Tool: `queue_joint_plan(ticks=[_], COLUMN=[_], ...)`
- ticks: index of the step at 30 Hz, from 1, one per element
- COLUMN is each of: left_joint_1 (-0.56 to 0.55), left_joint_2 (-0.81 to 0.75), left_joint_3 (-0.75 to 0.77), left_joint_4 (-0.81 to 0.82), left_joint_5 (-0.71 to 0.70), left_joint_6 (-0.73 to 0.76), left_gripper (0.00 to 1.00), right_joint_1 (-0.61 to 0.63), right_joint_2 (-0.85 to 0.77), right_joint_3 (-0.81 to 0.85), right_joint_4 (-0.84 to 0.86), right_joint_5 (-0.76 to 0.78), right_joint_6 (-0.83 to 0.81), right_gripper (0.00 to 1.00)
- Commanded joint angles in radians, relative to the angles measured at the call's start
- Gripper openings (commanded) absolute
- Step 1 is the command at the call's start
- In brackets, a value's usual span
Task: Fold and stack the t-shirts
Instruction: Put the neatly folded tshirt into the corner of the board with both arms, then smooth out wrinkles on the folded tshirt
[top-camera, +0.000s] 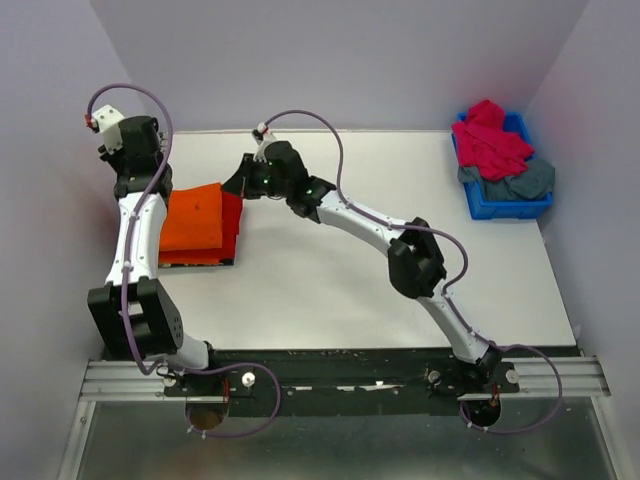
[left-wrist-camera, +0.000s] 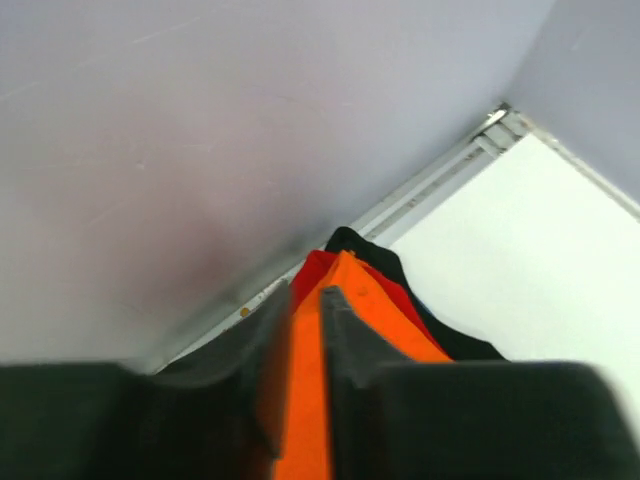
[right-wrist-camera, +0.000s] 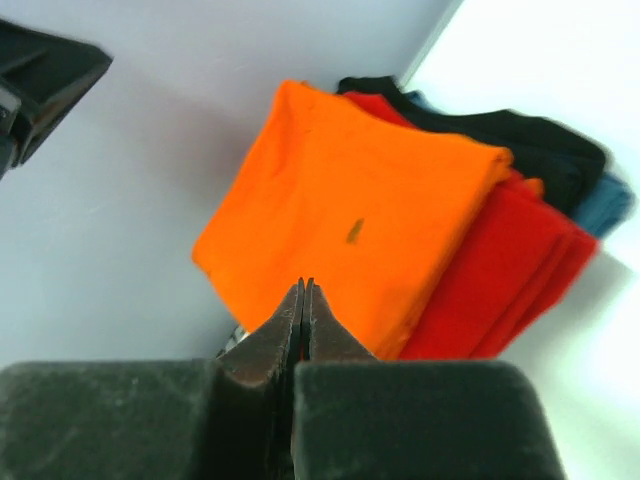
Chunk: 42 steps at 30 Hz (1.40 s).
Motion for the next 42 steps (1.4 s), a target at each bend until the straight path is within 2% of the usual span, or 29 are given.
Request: queue_joint_plan(ticks=[1, 3, 4, 8, 13, 18, 25, 28, 30, 32, 37, 42], left_joint_1=[0.036, 0.074, 0.095, 0.138, 0.145, 0.157, 0.158, 0.158, 0.158, 0.158, 0.161, 0.204], left_joint_2=[-0.064, -0.038, -0.018, 0.072, 0.199, 0.307, 0.099, 0.001, -0.049, -0.092, -0.15, -0.064], left_joint_3=[-0.027, -0.04, -0.044, -0.089, -0.123, -0.078, -0.067, -0.047, -0.049, -0.069, -0.225, -0.313], left_joint_4=[-0.088, -0.091, -0.091, -0.038, 0.004, -0.061, -0.073, -0.16, -0.237, -0.291, -0.286, -0.259], left_joint_5=[0.149, 0.22, 0.271, 0.411, 0.457, 0.442, 0.446, 0.402, 0.362, 0.391, 0.439, 0.483], left_joint_6=[-0.13, -0.163, -0.178, -0.194, -0.195, -0.198, -0.184, -0.201, -0.264, -0.296, -0.376, -0.396], left_gripper=[0.16, 0.03, 0.0, 0.0, 0.0, 0.0, 0.0, 0.0, 0.0, 0.0, 0.0, 0.0], right_joint_1=[0.067, 0.085, 0.093, 0.099, 0.096, 0.098, 0.096, 0.096, 0.096, 0.095, 0.09, 0.079], right_joint_2=[-0.019, 0.001, 0.016, 0.087, 0.209, 0.204, 0.039, -0.001, -0.002, 0.025, 0.125, 0.235], right_joint_3=[-0.027, -0.024, -0.022, -0.025, -0.014, -0.086, -0.154, -0.148, -0.113, -0.053, 0.065, 0.177], right_joint_4=[0.017, 0.033, 0.045, 0.093, 0.145, 0.174, 0.14, 0.134, 0.123, 0.106, 0.088, 0.074], right_joint_5=[-0.084, -0.11, -0.129, -0.164, -0.215, -0.204, -0.138, -0.115, -0.092, -0.069, 0.058, 0.178], right_joint_6=[0.011, 0.037, 0.056, 0.14, 0.303, 0.317, 0.171, 0.122, 0.1, 0.093, 0.197, 0.353], right_gripper=[0.01, 0.01, 0.01, 0.01, 0.01, 0.01, 0.01, 0.01, 0.01, 0.01, 0.01, 0.01])
